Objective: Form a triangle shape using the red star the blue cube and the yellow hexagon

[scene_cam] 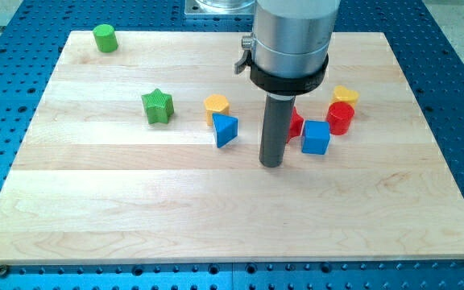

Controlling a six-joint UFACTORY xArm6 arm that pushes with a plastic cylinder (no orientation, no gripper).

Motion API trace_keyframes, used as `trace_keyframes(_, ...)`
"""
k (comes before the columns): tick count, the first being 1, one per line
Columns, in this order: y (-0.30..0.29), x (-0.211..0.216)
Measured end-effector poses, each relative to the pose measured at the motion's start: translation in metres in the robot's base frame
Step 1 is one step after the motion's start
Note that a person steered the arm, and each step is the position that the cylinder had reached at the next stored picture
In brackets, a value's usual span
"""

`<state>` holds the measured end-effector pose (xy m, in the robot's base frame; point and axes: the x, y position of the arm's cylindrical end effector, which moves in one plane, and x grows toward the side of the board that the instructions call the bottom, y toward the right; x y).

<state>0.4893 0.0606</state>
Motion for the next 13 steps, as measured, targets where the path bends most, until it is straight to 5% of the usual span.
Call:
trace_keyframes(1,0.028,-0.004)
trace_keyframes(2,0.027,-0.059)
trace_keyframes(5,0.024,-0.025)
trace_keyframes(6,0.049,-0.054)
trace_keyframes(7,0.023,-0.1)
trace_keyframes(8,-0.032,-0.101)
trace_keyframes(10,-0.051,-0.056)
trace_keyframes(12,-0.091,-0.119)
trace_keyframes(13,-0.091,-0.116)
